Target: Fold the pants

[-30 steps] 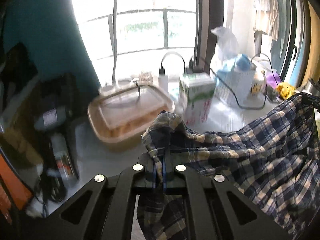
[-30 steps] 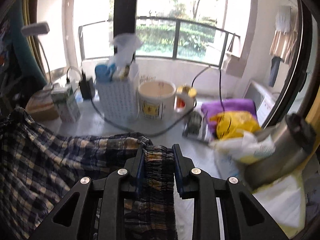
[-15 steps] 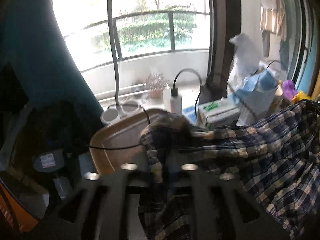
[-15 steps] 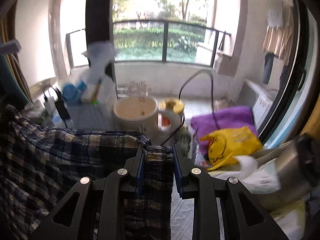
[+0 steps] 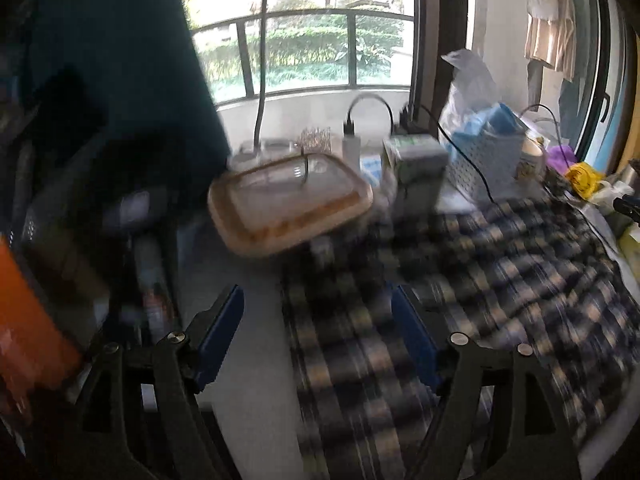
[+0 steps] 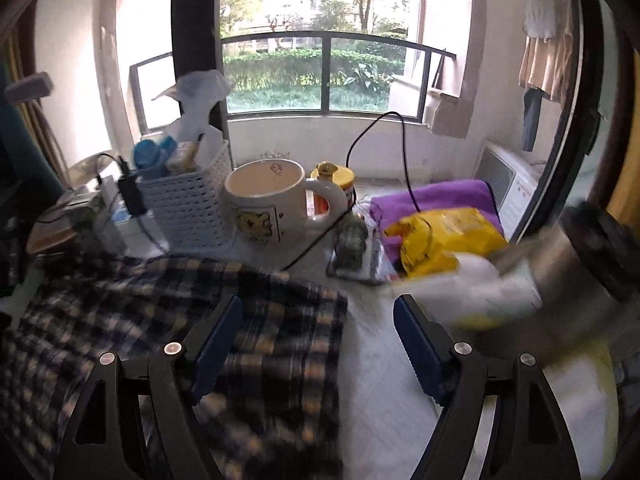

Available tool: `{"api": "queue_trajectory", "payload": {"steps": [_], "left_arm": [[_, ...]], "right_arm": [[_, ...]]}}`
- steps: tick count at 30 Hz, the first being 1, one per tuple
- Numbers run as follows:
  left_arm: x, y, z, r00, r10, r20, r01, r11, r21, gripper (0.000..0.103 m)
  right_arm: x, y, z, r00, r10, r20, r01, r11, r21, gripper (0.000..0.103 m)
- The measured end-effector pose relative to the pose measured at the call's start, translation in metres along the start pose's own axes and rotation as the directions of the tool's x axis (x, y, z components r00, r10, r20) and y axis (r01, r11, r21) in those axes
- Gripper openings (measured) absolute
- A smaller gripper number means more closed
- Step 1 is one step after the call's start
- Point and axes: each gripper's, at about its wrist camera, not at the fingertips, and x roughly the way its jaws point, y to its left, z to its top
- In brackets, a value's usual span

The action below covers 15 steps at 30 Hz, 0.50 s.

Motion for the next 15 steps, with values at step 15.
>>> {"api": "queue_trajectory", "payload": {"steps": [15], "left_arm": [[-0.05, -0.036, -0.134, 0.985, -0.122, -0.124, 0.11, 0.988, -0.106, 0.079]], "right_arm": [[-0.082, 0.017, -0.113, 0.99, 0.111, -0.088, -0.118, 0.99, -0.074, 0.065]]}}
